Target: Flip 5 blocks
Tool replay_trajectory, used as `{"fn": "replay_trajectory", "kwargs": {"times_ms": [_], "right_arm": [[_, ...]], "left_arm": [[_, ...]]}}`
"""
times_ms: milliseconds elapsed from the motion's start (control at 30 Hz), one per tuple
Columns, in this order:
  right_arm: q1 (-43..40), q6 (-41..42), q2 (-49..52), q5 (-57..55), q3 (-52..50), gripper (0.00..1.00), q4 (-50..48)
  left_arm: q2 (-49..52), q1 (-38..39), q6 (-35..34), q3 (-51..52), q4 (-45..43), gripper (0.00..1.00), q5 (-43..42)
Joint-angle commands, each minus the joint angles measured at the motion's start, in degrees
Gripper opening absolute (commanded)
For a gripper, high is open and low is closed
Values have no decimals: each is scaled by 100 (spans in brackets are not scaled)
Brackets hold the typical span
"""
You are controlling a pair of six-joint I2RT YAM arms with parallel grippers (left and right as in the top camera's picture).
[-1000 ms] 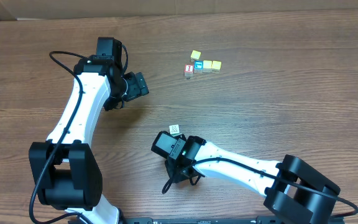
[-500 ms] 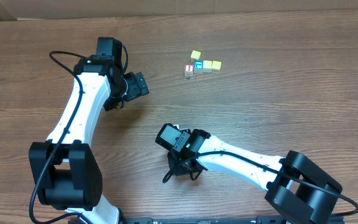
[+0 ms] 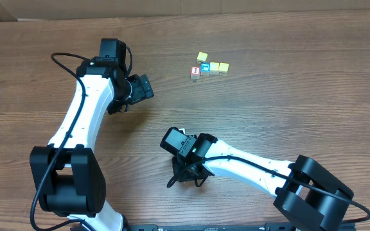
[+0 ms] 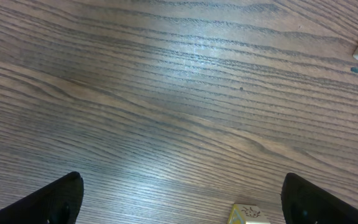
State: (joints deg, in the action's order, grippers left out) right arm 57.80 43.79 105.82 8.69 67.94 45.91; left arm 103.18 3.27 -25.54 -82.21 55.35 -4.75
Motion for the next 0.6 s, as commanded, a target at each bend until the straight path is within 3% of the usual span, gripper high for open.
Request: {"fn": "replay_trajectory", "kwargs": {"times_ms": [0, 167, 567], "right_arm": [[20, 122, 57, 33, 157, 36, -42], [20, 125, 57, 42, 157, 46, -76], [20, 398, 57, 59, 157, 45, -173]], "left_arm": [[55, 2, -15, -74, 20, 93, -61], [55, 2, -15, -74, 35, 94, -59], [55, 2, -15, -74, 33, 93, -59]]}}
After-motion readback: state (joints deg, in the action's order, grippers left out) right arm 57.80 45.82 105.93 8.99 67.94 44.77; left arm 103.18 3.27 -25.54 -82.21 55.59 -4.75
